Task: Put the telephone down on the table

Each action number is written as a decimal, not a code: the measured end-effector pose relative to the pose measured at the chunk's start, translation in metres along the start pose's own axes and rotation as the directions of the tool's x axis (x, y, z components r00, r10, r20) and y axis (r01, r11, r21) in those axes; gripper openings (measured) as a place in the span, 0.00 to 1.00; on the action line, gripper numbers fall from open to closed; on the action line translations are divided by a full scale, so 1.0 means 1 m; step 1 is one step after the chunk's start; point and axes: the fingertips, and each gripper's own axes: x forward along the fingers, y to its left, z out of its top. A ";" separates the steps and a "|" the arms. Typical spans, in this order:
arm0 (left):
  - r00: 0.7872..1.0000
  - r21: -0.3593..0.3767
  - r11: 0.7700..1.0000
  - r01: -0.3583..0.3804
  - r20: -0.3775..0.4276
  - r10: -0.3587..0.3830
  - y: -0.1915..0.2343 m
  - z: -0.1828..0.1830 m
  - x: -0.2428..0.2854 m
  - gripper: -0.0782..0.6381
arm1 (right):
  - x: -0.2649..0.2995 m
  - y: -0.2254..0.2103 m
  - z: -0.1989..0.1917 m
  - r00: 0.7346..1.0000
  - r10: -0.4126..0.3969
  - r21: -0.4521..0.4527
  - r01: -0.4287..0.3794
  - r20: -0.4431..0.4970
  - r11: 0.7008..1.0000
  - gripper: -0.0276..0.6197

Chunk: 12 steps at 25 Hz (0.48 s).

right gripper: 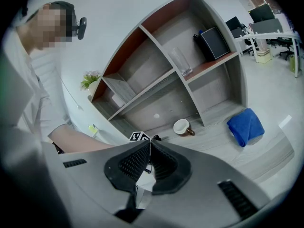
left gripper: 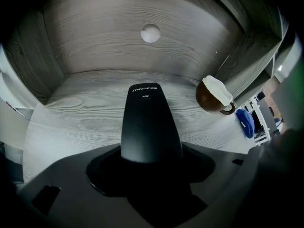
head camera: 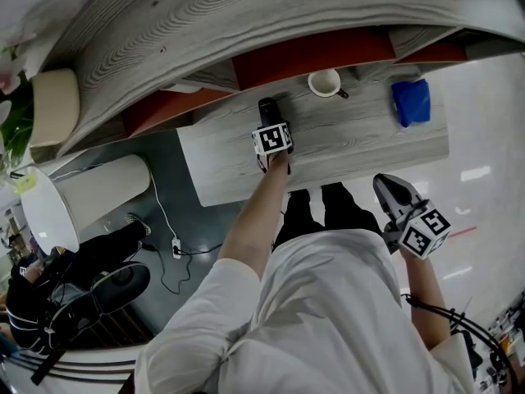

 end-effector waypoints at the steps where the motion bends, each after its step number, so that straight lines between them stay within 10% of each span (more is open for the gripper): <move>1: 1.000 0.004 1.000 0.005 -0.004 -0.005 -0.003 -0.001 0.000 0.52 | 0.000 0.001 0.000 1.000 0.002 -0.002 -0.002 -0.001 1.000 0.07; 12: 0.994 0.004 0.999 0.054 0.092 -0.054 -0.011 0.007 -0.006 0.60 | 0.003 0.008 -0.004 1.000 0.010 -0.016 -0.010 -0.005 1.000 0.07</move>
